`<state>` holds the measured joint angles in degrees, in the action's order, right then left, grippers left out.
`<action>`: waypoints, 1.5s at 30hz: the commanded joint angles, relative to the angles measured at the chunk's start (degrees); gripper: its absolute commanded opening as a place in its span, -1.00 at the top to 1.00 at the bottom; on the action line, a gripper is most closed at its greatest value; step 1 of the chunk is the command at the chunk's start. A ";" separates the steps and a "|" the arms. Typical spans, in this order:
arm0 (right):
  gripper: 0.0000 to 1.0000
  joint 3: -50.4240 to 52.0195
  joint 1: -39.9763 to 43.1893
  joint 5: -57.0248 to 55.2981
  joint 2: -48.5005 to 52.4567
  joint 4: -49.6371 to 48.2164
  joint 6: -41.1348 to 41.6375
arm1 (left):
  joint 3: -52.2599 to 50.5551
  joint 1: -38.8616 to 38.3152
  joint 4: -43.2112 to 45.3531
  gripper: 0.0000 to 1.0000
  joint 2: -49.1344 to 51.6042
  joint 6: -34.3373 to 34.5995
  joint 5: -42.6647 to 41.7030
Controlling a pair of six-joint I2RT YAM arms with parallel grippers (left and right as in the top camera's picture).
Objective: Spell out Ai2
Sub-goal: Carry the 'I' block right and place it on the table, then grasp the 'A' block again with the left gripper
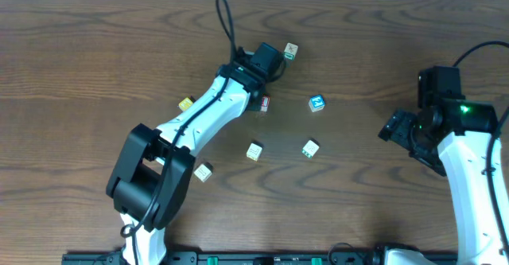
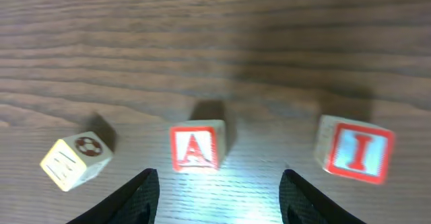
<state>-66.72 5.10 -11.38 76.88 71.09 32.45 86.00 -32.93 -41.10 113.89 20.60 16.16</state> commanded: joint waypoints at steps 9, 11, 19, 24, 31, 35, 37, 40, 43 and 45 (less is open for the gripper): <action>-0.98 -0.76 0.17 -0.81 0.37 0.11 0.09 | -1.81 10.45 1.07 -0.26 -0.74 -4.37 -17.97; -0.98 -0.76 0.17 -0.83 0.37 0.11 0.07 | -4.11 10.27 2.23 -0.27 -0.74 -4.59 -19.91; -0.99 -0.76 0.17 -0.81 0.37 0.33 0.07 | -9.16 9.88 7.32 -0.29 -0.74 -3.10 -17.51; -0.98 -0.76 0.17 -0.81 0.37 0.42 0.07 | -9.38 9.88 10.16 -0.25 -0.74 -3.02 -17.05; -0.98 -0.76 0.17 -0.81 0.37 0.98 0.07 | -9.77 9.88 11.04 0.08 -0.74 -3.04 -17.05; -0.98 -0.76 0.17 -0.81 0.37 0.98 0.07 | -10.99 9.88 11.85 0.07 -0.74 -3.02 -17.03; -0.98 -0.76 0.17 -0.81 0.37 0.98 0.07 | -11.69 9.88 12.35 0.21 -0.74 -3.02 -17.05; -0.98 -0.76 0.17 -0.81 0.37 0.96 0.07 | -12.15 9.88 12.83 0.24 -0.74 -2.99 -17.05; -0.98 -0.76 0.17 -0.81 0.37 0.98 0.07 | -12.15 9.88 13.55 0.32 -0.74 -2.99 -17.05; -0.99 -0.76 0.17 -0.81 0.37 1.01 0.07 | -12.15 9.88 14.23 0.42 -0.74 -3.02 -17.05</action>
<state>-66.72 5.10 -11.38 76.88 72.03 32.45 73.95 -23.05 -27.38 113.80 18.06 -1.54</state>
